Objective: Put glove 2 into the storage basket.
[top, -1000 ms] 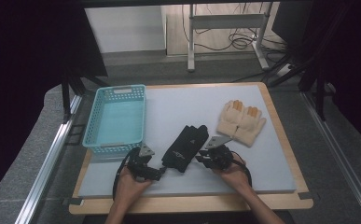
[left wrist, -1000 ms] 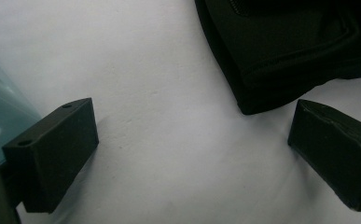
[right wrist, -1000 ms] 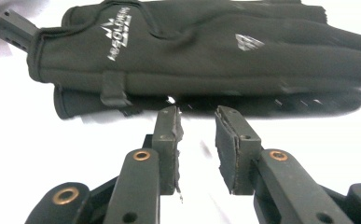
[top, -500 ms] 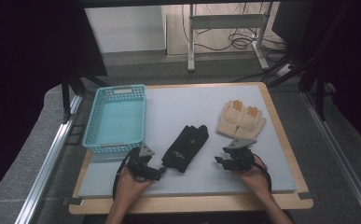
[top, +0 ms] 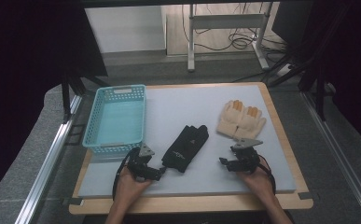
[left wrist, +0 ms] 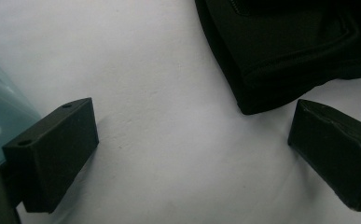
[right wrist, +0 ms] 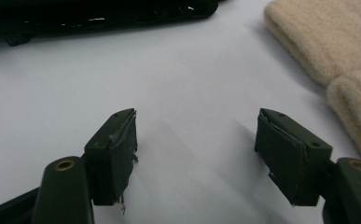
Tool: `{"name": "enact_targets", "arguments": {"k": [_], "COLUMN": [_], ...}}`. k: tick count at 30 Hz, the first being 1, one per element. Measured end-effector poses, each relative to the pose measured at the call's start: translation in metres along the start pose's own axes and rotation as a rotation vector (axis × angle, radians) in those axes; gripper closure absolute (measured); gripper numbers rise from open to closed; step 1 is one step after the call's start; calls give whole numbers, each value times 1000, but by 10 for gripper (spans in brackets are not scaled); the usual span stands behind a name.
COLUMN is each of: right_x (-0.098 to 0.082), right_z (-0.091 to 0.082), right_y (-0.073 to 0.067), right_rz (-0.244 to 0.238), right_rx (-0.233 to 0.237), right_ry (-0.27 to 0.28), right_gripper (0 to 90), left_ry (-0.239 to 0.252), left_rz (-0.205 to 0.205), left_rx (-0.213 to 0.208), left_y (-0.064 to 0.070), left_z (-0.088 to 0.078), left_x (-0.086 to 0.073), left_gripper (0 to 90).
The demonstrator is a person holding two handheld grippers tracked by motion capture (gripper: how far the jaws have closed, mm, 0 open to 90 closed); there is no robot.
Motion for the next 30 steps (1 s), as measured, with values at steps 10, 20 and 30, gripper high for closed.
{"name": "enact_targets", "arguments": {"k": [10, 20, 30], "right_x": [0, -1, -1], "right_z": [1, 1, 1], "right_y": [2, 2, 2], "right_rz": [6, 8, 9], "right_rx": [-20, -22, -22], "right_ry": [-3, -4, -4], "right_gripper": [246, 241, 238], "left_ry": [-4, -3, -17], "left_rz": [-5, -5, -16], "left_rx": [-2, 0, -17], "left_y": [0, 0, 6], "left_z": [0, -1, -14], "left_x": [0, 0, 5], "left_gripper": [20, 23, 30]}}
Point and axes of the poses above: each handheld gripper's, and its own axes: z roughly forward along the jaws, x roughly out of its top, y roughly to its right, the point moved 7 cm from there along z, roughly forward along the jaws, and after that the axes turned 9 degrees about y, right-handed, at the moved point
